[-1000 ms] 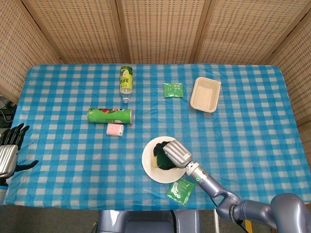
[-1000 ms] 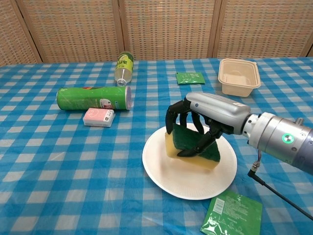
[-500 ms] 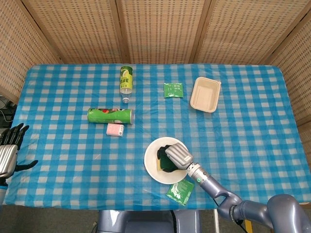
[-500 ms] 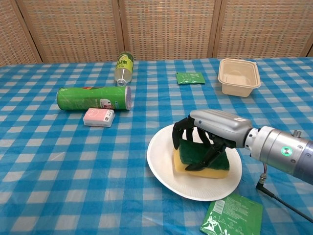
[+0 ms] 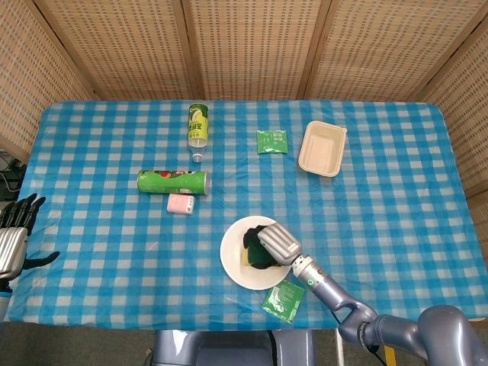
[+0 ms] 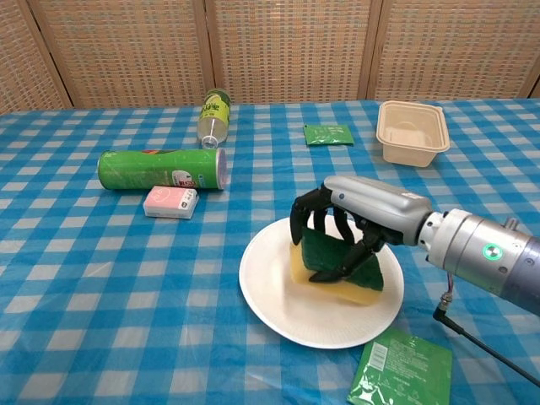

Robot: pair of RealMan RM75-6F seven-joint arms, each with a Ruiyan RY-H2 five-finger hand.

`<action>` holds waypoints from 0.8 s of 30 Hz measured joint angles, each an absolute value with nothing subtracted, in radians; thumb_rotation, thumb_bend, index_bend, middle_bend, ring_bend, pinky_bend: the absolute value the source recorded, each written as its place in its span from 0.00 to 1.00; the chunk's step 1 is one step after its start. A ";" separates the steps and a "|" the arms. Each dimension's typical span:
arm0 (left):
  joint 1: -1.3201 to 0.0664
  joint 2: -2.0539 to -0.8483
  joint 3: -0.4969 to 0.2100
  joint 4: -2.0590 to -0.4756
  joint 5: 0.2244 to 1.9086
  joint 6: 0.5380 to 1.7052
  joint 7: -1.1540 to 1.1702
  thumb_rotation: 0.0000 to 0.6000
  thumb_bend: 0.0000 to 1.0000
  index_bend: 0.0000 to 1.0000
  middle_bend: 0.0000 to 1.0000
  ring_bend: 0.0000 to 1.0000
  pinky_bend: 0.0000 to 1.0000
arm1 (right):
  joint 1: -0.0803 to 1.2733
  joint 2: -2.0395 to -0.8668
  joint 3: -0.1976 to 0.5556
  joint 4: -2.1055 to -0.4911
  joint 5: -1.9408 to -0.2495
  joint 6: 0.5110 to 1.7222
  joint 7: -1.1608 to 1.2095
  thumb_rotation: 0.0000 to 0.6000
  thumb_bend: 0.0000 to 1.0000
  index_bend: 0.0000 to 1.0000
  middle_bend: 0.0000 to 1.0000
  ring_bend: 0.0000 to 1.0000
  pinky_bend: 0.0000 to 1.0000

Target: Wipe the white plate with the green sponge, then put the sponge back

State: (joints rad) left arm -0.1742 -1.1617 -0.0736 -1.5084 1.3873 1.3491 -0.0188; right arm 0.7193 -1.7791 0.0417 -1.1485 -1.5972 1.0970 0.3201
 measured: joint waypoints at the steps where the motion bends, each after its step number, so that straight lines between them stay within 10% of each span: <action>1: -0.174 -1.161 -0.074 -1.509 1.388 1.350 -0.019 1.00 0.00 0.00 0.00 0.00 0.00 | 0.719 -1.772 0.049 -1.164 -1.596 1.104 0.329 1.00 0.38 0.53 0.58 0.51 0.68; 24: -0.176 -1.165 -0.072 -1.507 1.385 1.344 -0.013 1.00 0.00 0.00 0.00 0.00 0.00 | 0.711 -1.786 0.056 -1.176 -1.562 1.080 0.514 1.00 0.38 0.54 0.58 0.51 0.68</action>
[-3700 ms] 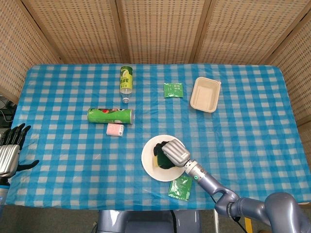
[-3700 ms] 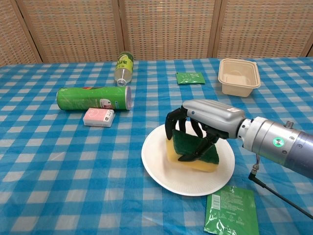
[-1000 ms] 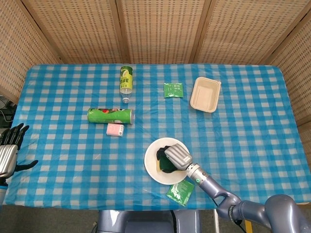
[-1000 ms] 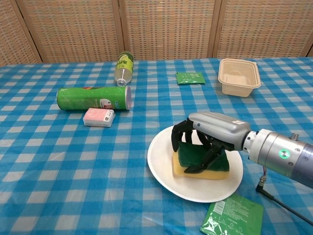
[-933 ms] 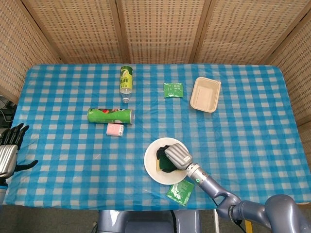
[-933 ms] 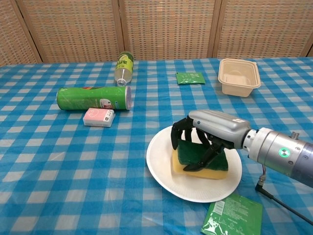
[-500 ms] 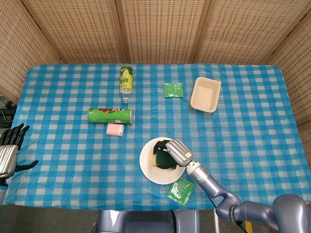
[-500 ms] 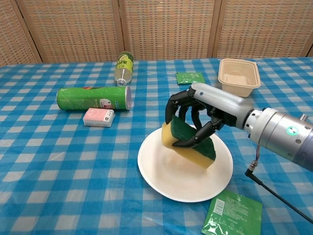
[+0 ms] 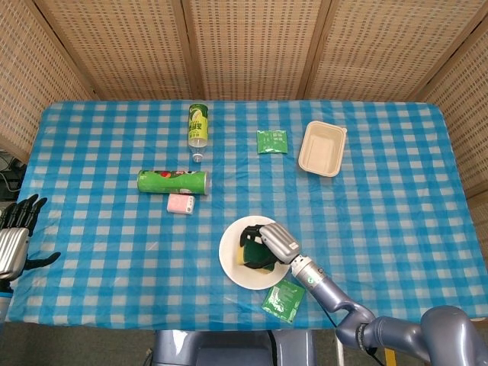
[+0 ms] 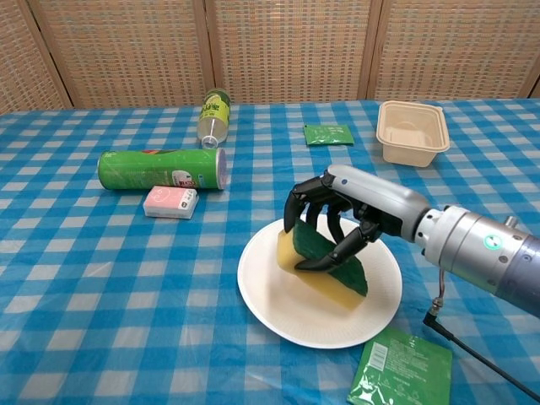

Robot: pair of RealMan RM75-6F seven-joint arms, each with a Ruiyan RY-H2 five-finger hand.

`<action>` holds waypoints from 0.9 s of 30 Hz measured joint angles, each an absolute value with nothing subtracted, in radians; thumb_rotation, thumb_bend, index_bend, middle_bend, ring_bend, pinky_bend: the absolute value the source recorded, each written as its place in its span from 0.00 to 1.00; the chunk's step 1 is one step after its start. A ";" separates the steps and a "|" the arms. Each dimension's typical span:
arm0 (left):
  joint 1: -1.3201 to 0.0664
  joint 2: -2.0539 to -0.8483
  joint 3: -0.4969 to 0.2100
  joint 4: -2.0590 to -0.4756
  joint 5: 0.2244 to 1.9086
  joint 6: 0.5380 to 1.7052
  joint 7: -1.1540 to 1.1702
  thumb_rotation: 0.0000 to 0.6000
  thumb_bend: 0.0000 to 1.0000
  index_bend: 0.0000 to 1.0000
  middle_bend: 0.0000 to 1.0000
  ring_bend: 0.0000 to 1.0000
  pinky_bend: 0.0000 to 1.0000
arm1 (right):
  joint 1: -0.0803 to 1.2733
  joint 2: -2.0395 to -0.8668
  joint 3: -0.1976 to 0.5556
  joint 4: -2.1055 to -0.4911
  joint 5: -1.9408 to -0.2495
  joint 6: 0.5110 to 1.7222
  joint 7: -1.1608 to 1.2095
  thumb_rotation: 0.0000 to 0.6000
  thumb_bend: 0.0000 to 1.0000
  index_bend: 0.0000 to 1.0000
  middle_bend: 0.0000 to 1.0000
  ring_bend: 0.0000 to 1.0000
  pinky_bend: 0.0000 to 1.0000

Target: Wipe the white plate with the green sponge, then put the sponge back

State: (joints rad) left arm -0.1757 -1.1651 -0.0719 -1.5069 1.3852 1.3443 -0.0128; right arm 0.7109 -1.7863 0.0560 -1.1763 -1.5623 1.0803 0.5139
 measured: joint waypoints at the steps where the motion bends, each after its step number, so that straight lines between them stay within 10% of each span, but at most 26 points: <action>1: -0.176 -1.165 -0.072 -1.506 1.385 1.344 -0.013 1.00 0.00 0.00 0.00 0.00 0.00 | 0.710 -1.795 0.051 -1.159 -1.565 1.081 0.524 1.00 0.38 0.54 0.58 0.51 0.68; 27: -0.177 -1.164 -0.071 -1.504 1.386 1.341 -0.020 1.00 0.00 0.00 0.00 0.00 0.00 | 0.701 -1.813 0.029 -1.090 -1.636 1.180 0.621 1.00 0.38 0.54 0.59 0.51 0.68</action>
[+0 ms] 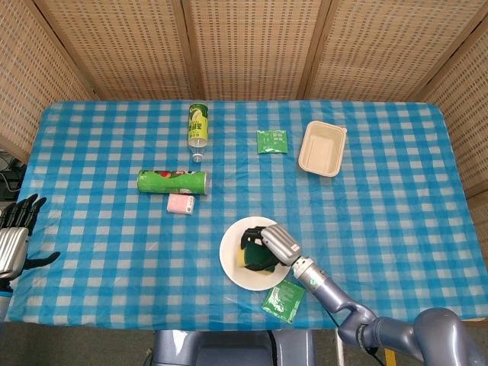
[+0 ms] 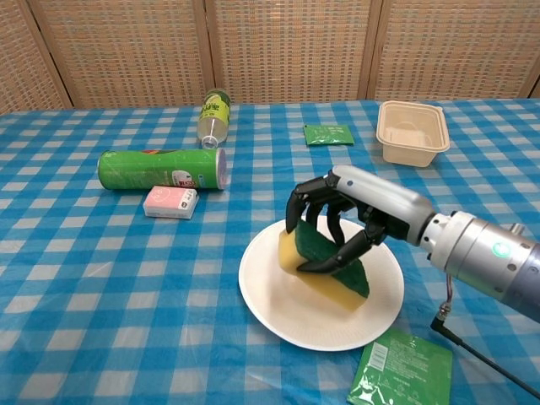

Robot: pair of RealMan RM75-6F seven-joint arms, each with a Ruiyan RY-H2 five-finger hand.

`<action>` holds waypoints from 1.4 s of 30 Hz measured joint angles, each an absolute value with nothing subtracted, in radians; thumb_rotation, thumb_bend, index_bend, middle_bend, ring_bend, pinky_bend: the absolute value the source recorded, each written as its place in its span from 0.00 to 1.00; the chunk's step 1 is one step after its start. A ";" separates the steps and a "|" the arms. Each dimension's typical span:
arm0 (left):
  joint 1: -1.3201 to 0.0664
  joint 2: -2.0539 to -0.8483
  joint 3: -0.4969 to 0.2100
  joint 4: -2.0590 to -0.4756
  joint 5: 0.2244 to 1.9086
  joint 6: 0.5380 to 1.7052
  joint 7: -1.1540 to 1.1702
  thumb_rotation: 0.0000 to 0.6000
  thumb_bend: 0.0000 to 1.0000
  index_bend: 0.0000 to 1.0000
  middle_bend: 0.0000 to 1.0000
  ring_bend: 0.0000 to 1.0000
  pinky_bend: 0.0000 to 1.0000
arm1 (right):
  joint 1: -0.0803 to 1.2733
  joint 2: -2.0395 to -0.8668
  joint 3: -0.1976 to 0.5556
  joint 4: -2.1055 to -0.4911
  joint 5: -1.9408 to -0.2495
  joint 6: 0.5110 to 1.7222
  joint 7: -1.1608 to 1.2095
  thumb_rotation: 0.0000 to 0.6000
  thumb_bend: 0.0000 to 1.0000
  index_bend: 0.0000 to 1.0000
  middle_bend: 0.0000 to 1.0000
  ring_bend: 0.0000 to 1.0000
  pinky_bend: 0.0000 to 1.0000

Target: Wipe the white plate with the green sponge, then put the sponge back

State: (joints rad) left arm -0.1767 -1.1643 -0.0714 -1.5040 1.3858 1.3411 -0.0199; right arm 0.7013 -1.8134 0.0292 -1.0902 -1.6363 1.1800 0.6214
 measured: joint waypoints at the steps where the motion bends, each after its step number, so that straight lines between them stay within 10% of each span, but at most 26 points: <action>1: -0.177 -1.164 -0.071 -1.504 1.387 1.342 -0.021 1.00 0.00 0.00 0.00 0.00 0.00 | 0.698 -1.805 0.034 -1.099 -1.640 1.202 0.626 1.00 0.38 0.54 0.59 0.51 0.68; 16: -0.176 -1.168 -0.062 -1.515 1.406 1.351 -0.003 1.00 0.00 0.00 0.00 0.00 0.00 | 0.640 -1.744 0.122 -0.974 -1.585 1.332 0.372 1.00 0.37 0.53 0.56 0.51 0.66; 22: -0.176 -1.172 -0.060 -1.520 1.408 1.352 0.010 1.00 0.00 0.00 0.00 0.00 0.00 | 0.628 -1.715 0.125 -0.964 -1.511 1.205 0.223 1.00 0.02 0.16 0.20 0.27 0.41; 25: -0.177 -1.173 -0.060 -1.521 1.406 1.351 0.014 1.00 0.00 0.00 0.00 0.00 0.00 | 0.627 -1.686 0.124 -0.993 -1.474 1.135 0.150 1.00 0.00 0.05 0.07 0.15 0.31; 42: -0.178 -1.168 -0.065 -1.516 1.408 1.355 -0.009 1.00 0.00 0.00 0.00 0.00 0.00 | 0.530 -1.520 0.106 -1.252 -1.514 1.303 0.107 1.00 0.00 0.05 0.03 0.02 0.09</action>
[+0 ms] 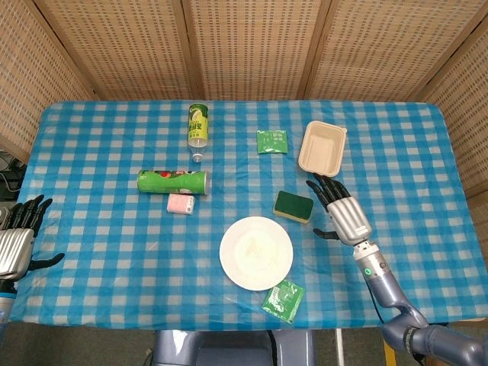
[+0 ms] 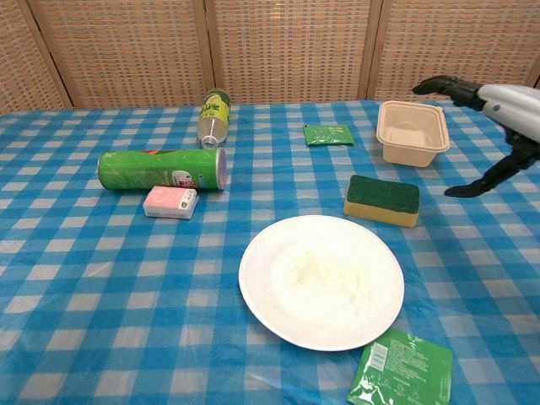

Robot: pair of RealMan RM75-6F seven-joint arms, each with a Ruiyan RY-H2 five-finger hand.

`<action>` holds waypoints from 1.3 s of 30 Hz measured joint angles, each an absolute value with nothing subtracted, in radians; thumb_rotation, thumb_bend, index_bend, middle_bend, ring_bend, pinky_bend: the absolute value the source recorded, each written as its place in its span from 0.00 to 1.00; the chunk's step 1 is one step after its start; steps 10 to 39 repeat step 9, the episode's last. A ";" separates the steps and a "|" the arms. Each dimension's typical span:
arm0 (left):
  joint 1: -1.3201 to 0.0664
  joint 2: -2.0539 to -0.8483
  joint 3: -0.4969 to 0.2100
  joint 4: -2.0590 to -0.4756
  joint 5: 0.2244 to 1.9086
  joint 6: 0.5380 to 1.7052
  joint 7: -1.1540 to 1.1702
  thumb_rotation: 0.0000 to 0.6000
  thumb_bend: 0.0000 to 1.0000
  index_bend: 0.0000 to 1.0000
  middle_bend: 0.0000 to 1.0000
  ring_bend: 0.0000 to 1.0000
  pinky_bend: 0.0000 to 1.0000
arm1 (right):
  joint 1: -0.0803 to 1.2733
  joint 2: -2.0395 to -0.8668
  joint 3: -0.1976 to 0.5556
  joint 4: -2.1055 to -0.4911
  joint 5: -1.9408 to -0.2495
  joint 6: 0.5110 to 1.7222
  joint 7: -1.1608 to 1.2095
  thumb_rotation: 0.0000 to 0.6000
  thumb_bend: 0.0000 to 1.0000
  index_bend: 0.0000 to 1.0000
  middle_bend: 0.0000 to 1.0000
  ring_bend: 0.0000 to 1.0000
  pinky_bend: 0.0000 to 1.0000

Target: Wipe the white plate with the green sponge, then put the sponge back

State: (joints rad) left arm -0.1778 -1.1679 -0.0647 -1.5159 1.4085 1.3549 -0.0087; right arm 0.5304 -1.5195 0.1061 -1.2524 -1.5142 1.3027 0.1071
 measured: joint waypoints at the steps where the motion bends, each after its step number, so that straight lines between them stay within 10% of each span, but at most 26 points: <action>1: -0.177 -1.167 -0.065 -1.516 1.410 1.359 -0.010 1.00 0.00 0.00 0.00 0.00 0.00 | 0.509 -1.502 0.098 -1.262 -1.527 1.338 0.116 1.00 0.00 0.04 0.01 0.01 0.05; 9: -0.156 -1.169 -0.070 -1.513 1.438 1.434 -0.002 1.00 0.00 0.00 0.00 0.00 0.00 | 0.332 -1.384 0.035 -1.331 -1.536 1.497 0.099 1.00 0.00 0.02 0.00 0.00 0.00; 39: -0.156 -1.169 -0.070 -1.513 1.438 1.434 -0.002 1.00 0.00 0.00 0.00 0.00 0.00 | 0.332 -1.384 0.035 -1.331 -1.536 1.497 0.099 1.00 0.00 0.02 0.00 0.00 0.00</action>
